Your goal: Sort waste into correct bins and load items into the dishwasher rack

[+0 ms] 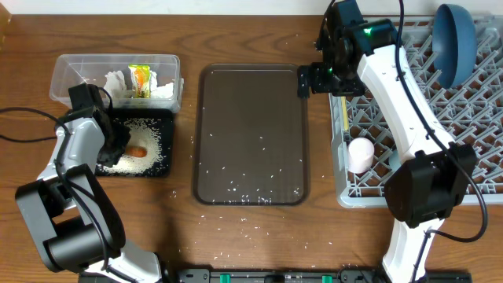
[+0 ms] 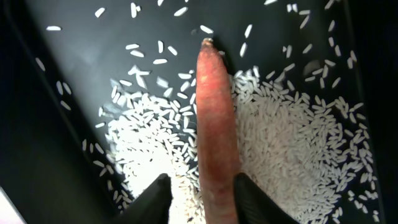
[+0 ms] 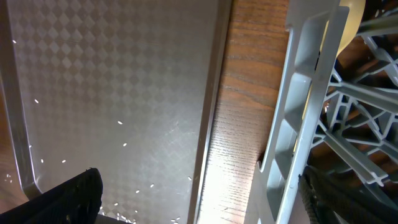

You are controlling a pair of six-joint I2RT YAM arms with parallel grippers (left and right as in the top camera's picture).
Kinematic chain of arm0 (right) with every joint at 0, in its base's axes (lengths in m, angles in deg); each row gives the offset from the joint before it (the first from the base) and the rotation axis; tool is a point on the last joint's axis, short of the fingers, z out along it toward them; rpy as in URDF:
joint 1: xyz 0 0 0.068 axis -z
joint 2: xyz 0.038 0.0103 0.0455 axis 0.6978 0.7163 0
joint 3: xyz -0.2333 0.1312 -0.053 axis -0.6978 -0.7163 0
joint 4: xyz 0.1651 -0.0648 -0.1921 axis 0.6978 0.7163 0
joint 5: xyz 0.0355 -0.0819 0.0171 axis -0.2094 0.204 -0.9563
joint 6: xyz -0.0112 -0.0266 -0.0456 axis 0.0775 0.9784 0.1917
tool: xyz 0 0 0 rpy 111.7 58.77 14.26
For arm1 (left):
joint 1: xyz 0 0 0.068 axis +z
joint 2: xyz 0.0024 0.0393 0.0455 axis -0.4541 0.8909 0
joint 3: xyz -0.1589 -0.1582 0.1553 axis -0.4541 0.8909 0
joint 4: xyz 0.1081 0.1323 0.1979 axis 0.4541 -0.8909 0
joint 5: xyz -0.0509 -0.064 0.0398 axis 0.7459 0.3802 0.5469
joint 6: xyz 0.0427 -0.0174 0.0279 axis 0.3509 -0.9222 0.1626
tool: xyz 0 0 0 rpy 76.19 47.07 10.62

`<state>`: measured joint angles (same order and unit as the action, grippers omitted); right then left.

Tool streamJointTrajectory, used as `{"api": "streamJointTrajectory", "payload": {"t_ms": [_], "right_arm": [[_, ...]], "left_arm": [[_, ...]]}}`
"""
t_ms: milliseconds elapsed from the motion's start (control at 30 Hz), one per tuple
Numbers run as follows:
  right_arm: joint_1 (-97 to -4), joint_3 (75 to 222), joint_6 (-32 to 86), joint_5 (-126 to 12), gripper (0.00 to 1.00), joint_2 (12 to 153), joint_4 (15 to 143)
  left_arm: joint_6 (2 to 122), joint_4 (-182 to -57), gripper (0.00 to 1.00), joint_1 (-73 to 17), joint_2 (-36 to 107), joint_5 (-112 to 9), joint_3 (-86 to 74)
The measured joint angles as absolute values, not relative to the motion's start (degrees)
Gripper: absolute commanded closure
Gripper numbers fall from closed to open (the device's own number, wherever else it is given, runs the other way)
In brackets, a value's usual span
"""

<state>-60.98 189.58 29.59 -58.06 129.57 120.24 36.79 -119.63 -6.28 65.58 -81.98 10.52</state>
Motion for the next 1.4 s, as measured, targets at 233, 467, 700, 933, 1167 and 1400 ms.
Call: {"api": "streamJointTrajectory", "payload": {"t_ms": [233, 467, 700, 933, 1167, 1400], "right_arm": [[-61.0, 189.6, 29.8, -58.1, 0.01, 129.5, 119.3], [-61.0, 193.3, 32.3, -56.9, 0.01, 122.4, 121.1], [-61.0, 197.2, 33.2, -47.8, 0.01, 99.6, 121.8], [-61.0, 198.0, 33.7, -44.1, 0.01, 83.5, 122.1], [-61.0, 197.8, 33.7, -43.4, 0.01, 74.4, 122.2], [-61.0, 197.4, 34.4, -39.9, 0.01, 65.6, 125.7]], "left_arm": [[39.2, -122.5, 0.26, -6.3, 64.8, -81.9, 9.5], [42.5, -127.9, 0.09, -6.3, 55.4, -81.9, 3.3], [42.9, -128.2, 0.08, -6.3, 47.9, -82.0, 2.0], [43.1, -128.3, 0.07, -6.3, 48.3, -82.0, 2.0], [43.3, -128.3, 0.01, -6.3, 48.3, -82.0, 2.0], [43.3, -128.3, 0.00, -6.3, 48.3, -82.0, 2.0]]}}
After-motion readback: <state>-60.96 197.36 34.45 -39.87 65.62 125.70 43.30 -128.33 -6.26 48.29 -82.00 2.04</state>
